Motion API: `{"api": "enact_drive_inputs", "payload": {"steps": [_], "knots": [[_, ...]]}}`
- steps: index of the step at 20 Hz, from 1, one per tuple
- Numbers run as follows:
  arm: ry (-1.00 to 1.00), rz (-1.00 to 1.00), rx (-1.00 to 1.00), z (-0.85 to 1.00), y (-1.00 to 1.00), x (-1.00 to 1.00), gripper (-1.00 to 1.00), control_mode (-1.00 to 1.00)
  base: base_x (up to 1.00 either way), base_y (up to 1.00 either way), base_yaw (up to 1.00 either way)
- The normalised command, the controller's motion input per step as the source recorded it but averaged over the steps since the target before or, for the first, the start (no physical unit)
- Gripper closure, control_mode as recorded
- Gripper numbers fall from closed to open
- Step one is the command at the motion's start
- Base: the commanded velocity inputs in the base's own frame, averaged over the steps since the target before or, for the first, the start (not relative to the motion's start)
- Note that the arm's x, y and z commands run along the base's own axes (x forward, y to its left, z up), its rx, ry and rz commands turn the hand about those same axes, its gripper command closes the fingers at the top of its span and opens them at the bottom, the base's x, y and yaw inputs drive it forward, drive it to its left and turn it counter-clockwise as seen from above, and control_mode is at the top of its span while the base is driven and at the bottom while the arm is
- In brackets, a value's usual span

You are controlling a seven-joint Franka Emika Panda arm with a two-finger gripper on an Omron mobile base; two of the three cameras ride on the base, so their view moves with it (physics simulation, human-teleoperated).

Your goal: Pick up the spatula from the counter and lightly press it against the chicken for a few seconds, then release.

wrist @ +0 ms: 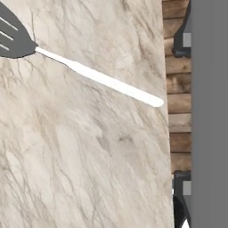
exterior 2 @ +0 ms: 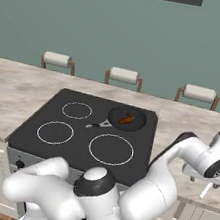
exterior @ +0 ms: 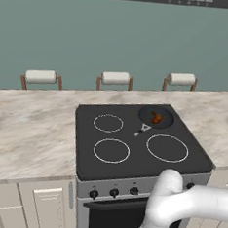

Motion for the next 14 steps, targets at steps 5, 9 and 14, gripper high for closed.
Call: {"api": "enact_drive_inputs", "payload": {"steps": [5, 9, 14], "knots": [[0.01, 0.00, 0.00, -0.19, -0.13, 0.09, -1.00, -1.00, 0.00, 0.00, 0.00], [0.02, 0.00, 0.00, -0.16, -0.09, 0.10, -1.00, -1.00, 0.00, 0.00, 0.00], [0.02, 0.00, 0.00, -0.13, -0.06, 0.11, -1.00, -1.00, 0.00, 0.00, 0.00]]}}
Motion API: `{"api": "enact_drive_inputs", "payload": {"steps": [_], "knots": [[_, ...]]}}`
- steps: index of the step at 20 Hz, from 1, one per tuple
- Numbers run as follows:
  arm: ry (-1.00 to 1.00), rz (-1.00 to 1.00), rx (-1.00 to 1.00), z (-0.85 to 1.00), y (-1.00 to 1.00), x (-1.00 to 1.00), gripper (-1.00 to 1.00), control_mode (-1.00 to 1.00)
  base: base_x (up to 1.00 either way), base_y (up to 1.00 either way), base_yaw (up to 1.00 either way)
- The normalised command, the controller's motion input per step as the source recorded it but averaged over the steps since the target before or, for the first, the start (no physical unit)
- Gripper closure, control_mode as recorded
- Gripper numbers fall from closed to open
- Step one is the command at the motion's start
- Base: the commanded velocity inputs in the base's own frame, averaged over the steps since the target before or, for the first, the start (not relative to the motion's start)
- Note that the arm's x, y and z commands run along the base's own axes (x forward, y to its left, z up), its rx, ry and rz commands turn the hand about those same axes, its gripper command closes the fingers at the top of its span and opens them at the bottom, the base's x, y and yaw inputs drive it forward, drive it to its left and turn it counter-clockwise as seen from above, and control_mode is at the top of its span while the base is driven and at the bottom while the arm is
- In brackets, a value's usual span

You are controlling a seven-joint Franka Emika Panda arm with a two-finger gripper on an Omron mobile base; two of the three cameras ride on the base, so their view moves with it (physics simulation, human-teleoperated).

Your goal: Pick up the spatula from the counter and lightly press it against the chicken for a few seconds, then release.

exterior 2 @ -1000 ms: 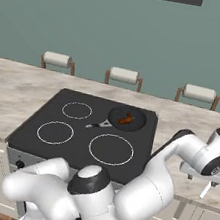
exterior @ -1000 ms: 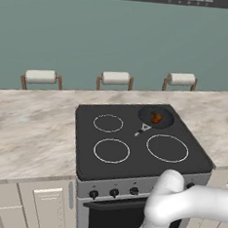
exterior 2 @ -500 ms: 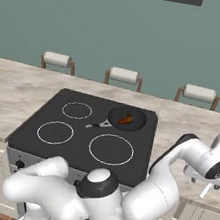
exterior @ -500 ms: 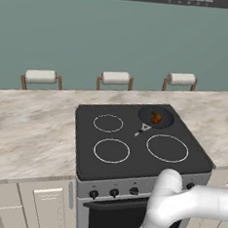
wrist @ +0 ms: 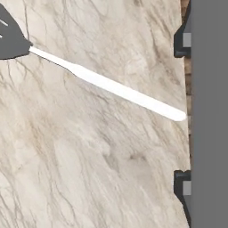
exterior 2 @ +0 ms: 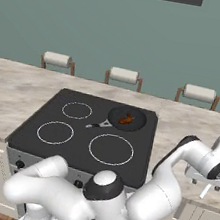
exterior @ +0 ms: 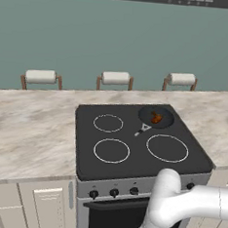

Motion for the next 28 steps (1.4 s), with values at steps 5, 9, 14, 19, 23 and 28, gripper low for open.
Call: {"api": "enact_drive_inputs", "payload": {"steps": [5, 9, 14, 19, 23, 28], "knots": [[0.03, 0.00, 0.00, -0.15, -0.04, 0.09, -1.00, -1.00, 0.00, 0.00, 0.00], [0.02, 0.00, 0.00, -0.18, -0.04, 0.07, -1.00, -1.00, 0.00, 0.00, 0.00], [0.02, 0.00, 0.00, -0.18, -0.05, 0.07, -1.00, -1.00, 0.00, 0.00, 0.00], [0.00, 0.00, 0.00, -0.13, -0.07, 0.07, -1.00, -1.00, 0.00, 0.00, 0.00], [0.00, 0.00, 0.00, -0.07, -0.09, 0.09, -1.00, -1.00, 0.00, 0.00, 0.00], [0.00, 0.00, 0.00, -0.09, -0.07, 0.15, -1.00, -1.00, 0.00, 0.00, 0.00]]}}
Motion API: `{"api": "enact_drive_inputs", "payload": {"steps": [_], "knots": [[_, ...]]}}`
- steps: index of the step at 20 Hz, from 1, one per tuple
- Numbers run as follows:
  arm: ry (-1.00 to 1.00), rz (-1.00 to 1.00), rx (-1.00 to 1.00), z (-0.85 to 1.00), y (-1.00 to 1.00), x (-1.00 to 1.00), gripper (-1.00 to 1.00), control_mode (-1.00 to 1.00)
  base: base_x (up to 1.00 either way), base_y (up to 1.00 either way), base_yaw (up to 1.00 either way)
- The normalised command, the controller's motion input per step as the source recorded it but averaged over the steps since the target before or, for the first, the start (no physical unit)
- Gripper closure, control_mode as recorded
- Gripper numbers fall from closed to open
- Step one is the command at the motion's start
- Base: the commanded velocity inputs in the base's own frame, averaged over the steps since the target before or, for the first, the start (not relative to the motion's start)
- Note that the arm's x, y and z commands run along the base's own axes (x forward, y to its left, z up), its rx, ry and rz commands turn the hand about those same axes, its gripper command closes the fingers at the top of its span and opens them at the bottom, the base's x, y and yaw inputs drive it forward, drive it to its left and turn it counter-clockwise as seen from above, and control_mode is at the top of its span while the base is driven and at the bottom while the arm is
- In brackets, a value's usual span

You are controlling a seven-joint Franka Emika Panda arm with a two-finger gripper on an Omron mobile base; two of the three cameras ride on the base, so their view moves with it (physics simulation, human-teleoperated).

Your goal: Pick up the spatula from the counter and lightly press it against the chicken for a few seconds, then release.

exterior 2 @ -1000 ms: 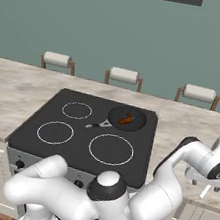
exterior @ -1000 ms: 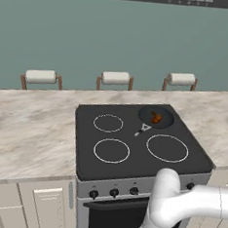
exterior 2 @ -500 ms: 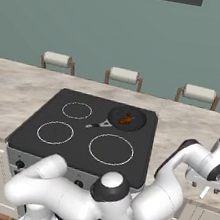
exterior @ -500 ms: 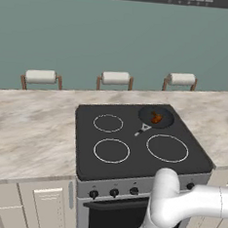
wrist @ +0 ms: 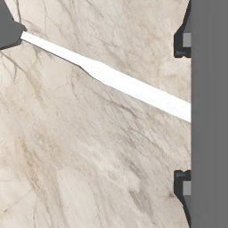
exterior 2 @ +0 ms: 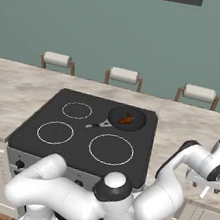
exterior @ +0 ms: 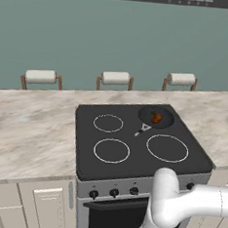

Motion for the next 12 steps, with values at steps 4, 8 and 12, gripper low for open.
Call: {"api": "enact_drive_inputs", "payload": {"steps": [4, 8, 12], "knots": [[0.00, 0.00, 0.00, -0.10, -0.07, 0.13, -1.00, -1.00, 0.00, 0.00, 0.00], [0.00, 0.00, 0.00, -0.12, -0.09, 0.12, -1.00, -1.00, 0.00, 0.00, 0.00], [0.00, 0.00, 0.00, -0.12, -0.19, 0.11, -1.00, -1.00, 0.00, 0.00, 0.00]]}}
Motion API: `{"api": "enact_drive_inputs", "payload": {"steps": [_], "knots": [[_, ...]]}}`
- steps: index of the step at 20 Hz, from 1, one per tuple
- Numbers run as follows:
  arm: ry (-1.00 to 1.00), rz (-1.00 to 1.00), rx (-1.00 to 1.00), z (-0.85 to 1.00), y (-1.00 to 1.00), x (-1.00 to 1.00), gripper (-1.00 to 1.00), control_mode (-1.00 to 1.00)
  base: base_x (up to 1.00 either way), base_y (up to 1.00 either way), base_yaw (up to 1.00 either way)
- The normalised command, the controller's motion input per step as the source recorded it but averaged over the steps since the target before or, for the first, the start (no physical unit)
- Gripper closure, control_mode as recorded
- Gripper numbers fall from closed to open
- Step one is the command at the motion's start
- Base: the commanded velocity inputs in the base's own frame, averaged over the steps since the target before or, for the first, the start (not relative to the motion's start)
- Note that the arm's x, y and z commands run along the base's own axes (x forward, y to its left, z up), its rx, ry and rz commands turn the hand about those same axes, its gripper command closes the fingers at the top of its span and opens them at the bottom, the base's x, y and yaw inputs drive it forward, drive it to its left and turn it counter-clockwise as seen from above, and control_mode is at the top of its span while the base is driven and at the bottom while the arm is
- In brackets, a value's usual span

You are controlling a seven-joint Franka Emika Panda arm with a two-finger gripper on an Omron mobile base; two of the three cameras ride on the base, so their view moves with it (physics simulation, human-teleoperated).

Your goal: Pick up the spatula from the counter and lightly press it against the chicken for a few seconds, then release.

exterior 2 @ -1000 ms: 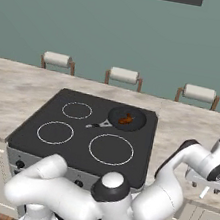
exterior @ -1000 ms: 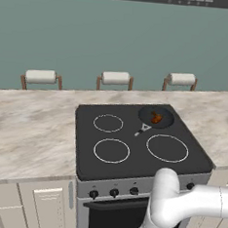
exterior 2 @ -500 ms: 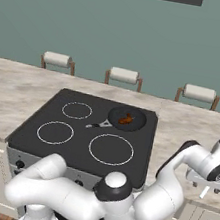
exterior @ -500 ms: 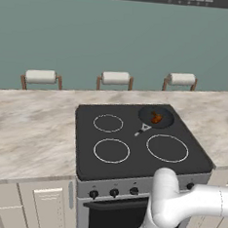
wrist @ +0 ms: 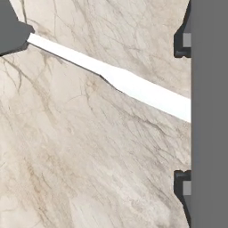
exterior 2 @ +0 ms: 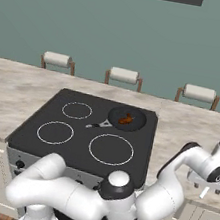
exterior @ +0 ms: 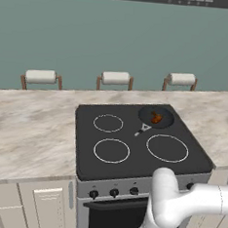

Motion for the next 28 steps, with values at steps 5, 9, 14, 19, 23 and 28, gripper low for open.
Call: {"api": "enact_drive_inputs", "payload": {"steps": [5, 9, 14, 19, 23, 28], "knots": [[0.00, 0.00, 0.00, -0.13, -0.18, 0.10, -1.00, -1.00, 0.00, 0.00, 0.00], [0.01, 0.00, 0.00, -0.18, -0.03, 0.10, 1.00, -1.00, 0.00, 0.00, 0.00], [0.00, 0.00, 0.00, -0.17, 0.00, 0.00, 1.00, -1.00, 0.00, 0.00, 0.00], [0.00, 0.00, 0.02, -0.20, 0.00, -0.01, 1.00, -1.00, 0.00, 0.00, 0.00], [0.00, 0.00, 0.01, -0.06, 0.05, -0.11, 1.00, -1.00, 0.00, 0.00, 0.00], [-0.03, 0.05, 0.00, 0.00, 0.35, -0.17, 1.00, -1.00, 0.00, 0.00, 0.00]]}}
